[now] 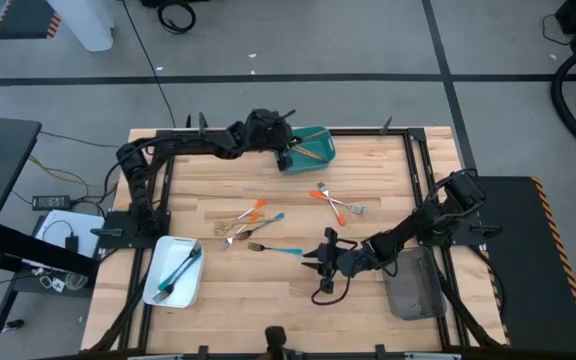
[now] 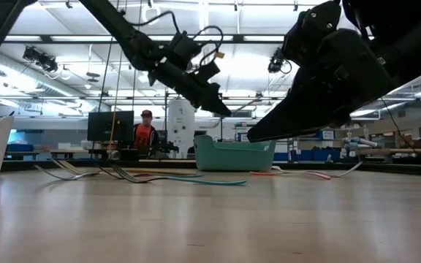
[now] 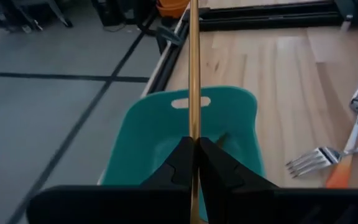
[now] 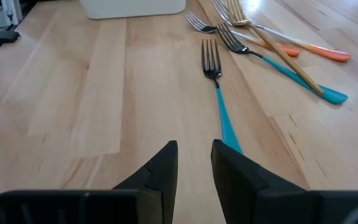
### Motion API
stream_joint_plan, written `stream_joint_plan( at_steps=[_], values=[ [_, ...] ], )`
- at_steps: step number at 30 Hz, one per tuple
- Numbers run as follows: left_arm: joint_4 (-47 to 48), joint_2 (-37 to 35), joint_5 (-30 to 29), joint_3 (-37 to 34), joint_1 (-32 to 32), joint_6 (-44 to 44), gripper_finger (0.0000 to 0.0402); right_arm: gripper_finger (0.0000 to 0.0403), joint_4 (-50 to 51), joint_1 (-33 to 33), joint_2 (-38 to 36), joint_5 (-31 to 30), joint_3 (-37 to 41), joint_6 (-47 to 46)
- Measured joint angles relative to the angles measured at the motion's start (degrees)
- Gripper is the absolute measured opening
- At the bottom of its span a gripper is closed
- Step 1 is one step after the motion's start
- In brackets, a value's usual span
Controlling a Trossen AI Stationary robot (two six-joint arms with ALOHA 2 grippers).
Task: Sort silverware by color (type)
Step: Put the gold fork into the blue bin
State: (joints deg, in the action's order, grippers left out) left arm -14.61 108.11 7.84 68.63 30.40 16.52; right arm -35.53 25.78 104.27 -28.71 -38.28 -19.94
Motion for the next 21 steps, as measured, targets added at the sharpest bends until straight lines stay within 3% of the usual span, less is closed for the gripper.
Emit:
stream_joint_plan(
  at_steps=[12, 21],
  values=[
    [-6.9, 5.2, 12.1, 0.0, 4.9, -7.4, 0.002, 0.0105, -0.7, 0.9, 0.0, -0.3, 0.0, -1.1],
    [-7.3, 7.4, 13.4, 0.0, 4.8, -7.0, 0.002, 0.0105, -0.8, 0.9, 0.0, -0.3, 0.0, -1.5]
  ],
)
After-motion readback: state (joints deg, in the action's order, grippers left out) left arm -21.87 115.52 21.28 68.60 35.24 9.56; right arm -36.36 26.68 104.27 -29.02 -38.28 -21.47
